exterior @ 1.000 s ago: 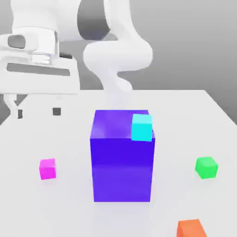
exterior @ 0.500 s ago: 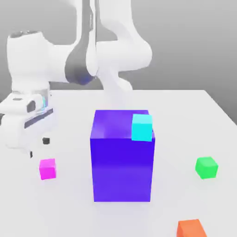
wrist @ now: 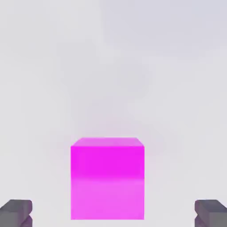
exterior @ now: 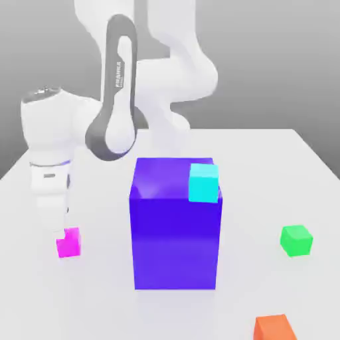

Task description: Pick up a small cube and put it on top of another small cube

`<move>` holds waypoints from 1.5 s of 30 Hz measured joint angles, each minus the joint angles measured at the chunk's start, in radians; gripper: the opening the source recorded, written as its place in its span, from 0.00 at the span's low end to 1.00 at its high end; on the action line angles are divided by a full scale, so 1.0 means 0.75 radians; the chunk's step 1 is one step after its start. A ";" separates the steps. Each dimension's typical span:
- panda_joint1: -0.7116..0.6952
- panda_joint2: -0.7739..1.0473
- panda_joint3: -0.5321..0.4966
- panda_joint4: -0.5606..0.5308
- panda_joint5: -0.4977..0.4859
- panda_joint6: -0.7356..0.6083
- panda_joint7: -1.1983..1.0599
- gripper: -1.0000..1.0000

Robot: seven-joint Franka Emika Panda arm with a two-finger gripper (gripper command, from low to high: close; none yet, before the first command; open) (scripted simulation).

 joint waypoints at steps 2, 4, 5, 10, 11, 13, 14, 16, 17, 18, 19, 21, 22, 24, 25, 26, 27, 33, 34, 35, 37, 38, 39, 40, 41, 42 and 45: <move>-0.106 0.053 0.140 0.023 0.151 0.019 -0.114 0.50; -0.204 0.102 0.268 0.045 0.287 0.039 -0.217 0.50; -0.252 0.126 0.329 0.056 0.350 0.049 -0.266 0.50; -0.465 0.242 0.606 0.109 0.649 0.101 -0.494 0.50; -0.501 0.262 0.654 0.119 0.700 0.111 -0.534 0.00; -0.501 0.262 0.654 0.119 0.701 0.111 -0.534 0.00; -0.501 0.262 0.654 0.119 0.701 0.111 -0.534 0.00; -0.501 0.262 0.653 0.119 0.703 0.111 -0.536 0.00; -0.523 0.271 0.680 0.123 0.724 0.117 -0.552 0.00; -0.512 0.266 0.666 0.120 0.710 0.114 -0.541 0.00; -0.487 0.252 0.634 0.114 0.678 0.108 -0.517 0.00; -0.408 0.215 0.536 0.097 0.587 0.087 -0.447 0.00; -0.366 0.193 0.482 0.087 0.532 0.076 -0.405 0.00; -0.273 0.149 0.365 0.067 0.422 0.054 -0.320 0.00; -0.227 0.126 0.306 0.056 0.359 0.044 -0.272 0.00; -0.181 0.102 0.246 0.045 0.295 0.034 -0.223 0.00; -0.134 0.077 0.184 0.033 0.227 0.025 -0.172 0.00; 0.096 -0.103 -0.183 -0.037 -0.328 -0.030 0.239 0.00; 0.057 -0.139 -0.179 -0.047 -0.444 -0.043 0.323 0.00; 0.046 -0.158 -0.174 -0.030 -0.495 -0.048 0.371 0.00; 0.042 -0.172 -0.134 0.035 -0.511 -0.052 0.418 0.00; 0.008 -0.176 -0.076 0.067 -0.506 -0.055 0.432 0.00; -0.024 -0.181 -0.016 0.093 -0.502 -0.057 0.445 0.00; -0.039 -0.186 0.040 0.117 -0.498 -0.059 0.458 0.00; -0.025 -0.191 0.097 0.140 -0.494 -0.061 0.470 0.00; 0.031 -0.197 0.148 0.159 -0.491 -0.064 0.481 0.00; 0.295 -0.204 0.287 0.235 -0.455 -0.084 0.496 0.00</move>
